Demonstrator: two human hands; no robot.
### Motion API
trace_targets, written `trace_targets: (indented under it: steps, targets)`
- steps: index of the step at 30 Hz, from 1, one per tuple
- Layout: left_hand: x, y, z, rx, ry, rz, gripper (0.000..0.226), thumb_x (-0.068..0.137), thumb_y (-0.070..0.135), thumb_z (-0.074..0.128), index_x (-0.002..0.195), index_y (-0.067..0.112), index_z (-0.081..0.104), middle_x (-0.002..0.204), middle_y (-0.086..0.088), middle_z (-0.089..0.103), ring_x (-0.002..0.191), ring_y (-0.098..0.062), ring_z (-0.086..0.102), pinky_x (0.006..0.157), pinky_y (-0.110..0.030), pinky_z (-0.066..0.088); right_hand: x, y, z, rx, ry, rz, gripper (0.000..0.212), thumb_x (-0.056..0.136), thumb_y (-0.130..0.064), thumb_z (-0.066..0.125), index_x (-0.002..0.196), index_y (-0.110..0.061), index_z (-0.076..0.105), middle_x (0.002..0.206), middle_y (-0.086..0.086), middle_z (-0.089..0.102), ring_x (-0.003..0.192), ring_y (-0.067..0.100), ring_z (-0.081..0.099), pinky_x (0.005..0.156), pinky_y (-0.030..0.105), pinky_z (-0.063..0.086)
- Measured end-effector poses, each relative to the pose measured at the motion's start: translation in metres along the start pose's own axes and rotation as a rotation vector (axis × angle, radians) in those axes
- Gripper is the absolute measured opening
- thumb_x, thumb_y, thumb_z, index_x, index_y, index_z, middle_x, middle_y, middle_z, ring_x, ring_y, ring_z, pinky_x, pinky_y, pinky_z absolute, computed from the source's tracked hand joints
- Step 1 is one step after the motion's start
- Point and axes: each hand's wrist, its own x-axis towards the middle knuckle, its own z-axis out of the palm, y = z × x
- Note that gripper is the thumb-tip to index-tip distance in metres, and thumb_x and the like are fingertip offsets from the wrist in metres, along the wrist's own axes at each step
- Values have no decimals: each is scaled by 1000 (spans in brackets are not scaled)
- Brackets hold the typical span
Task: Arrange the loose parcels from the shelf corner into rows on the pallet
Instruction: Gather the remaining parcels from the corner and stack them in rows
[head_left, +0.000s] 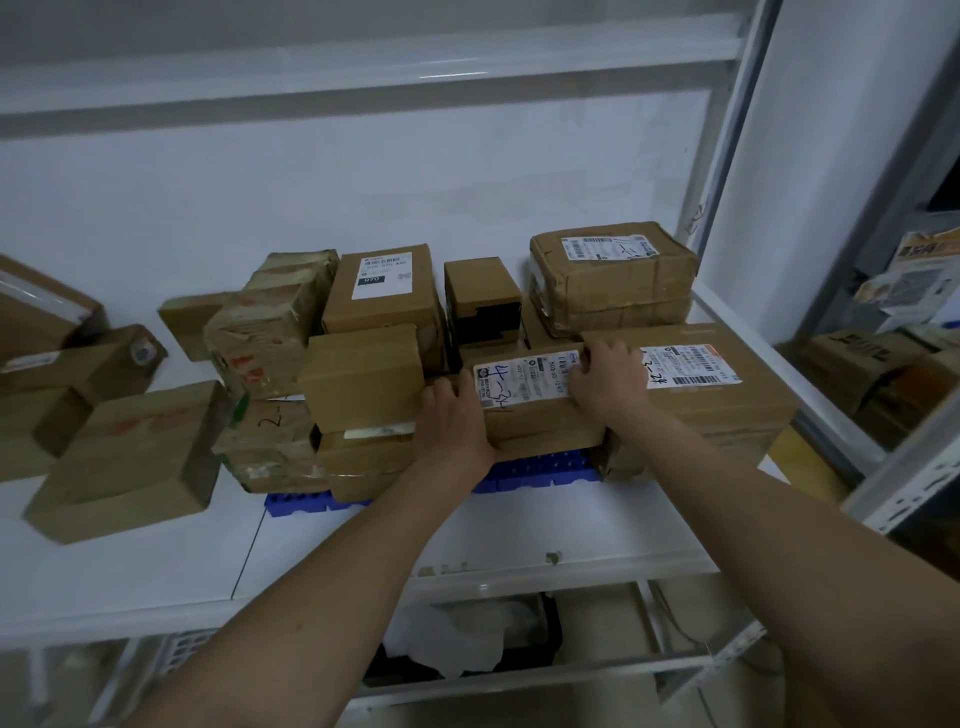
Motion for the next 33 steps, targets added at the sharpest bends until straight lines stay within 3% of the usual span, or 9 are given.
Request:
trace_targets:
  steps: [4, 10, 13, 18, 21, 24, 29, 33]
  targets:
    - [2, 7, 5, 128, -62, 24, 100, 74, 32, 81, 146, 5, 17, 144, -11, 31, 130, -27, 31, 106, -35, 36, -2, 4, 2, -129, -47, -60, 38, 94, -32, 47, 122, -7, 54, 133, 14, 41, 123, 32, 36, 103, 41, 31]
    - [5, 14, 12, 239, -151, 1, 101, 79, 25, 76, 149, -1, 8, 157, -19, 8, 145, -33, 10, 118, -40, 18, -2, 11, 0, -297, -164, -137, 39, 89, -35, 52, 121, -14, 57, 142, 13, 31, 133, 33, 26, 112, 44, 20]
    - [8, 14, 13, 194, -153, 35, 104, 75, 29, 78, 149, 1, 11, 154, -18, 14, 143, -31, 14, 117, -39, 22, -5, 11, 3, -326, -183, -178, 37, 89, -37, 53, 120, -18, 61, 144, 13, 29, 135, 35, 22, 114, 45, 16]
    - [14, 13, 20, 218, -213, 110, 112, 72, 42, 79, 151, 8, 7, 159, -16, 3, 146, -31, 4, 119, -40, 12, -3, 12, -9, -194, -176, -161, 38, 91, -30, 54, 125, -14, 54, 138, 14, 36, 128, 33, 32, 106, 42, 29]
    - [19, 17, 27, 245, -214, 159, 113, 74, 48, 76, 153, 15, 3, 160, -12, 0, 147, -31, 0, 120, -44, 6, 0, 22, -20, -41, -47, -93, 43, 93, -26, 51, 131, -6, 47, 140, 17, 35, 127, 34, 33, 105, 42, 32]
    - [22, 22, 32, 283, -222, 130, 106, 78, 50, 71, 153, 26, 2, 161, -9, -1, 147, -32, -1, 118, -53, 4, 4, 42, -31, -124, 57, 14, 46, 93, -31, 48, 130, -5, 45, 140, 19, 38, 129, 37, 34, 108, 47, 28]
    - [24, 24, 32, 333, -233, 54, 91, 85, 29, 67, 153, 29, 6, 160, -12, -3, 147, -31, -4, 115, -60, 4, 14, 87, -53, -204, -35, 329, 73, 88, -58, 42, 144, -14, 29, 151, 21, 25, 141, 41, 16, 112, 65, 9]
    - [22, 27, 32, 353, -210, 23, 98, 80, 37, 73, 152, 25, 8, 158, -17, -9, 146, -35, -6, 116, -58, 6, 15, 109, -61, -215, -156, 411, 85, 79, -82, 30, 146, -30, 23, 153, 21, 20, 141, 45, 13, 108, 70, 7]
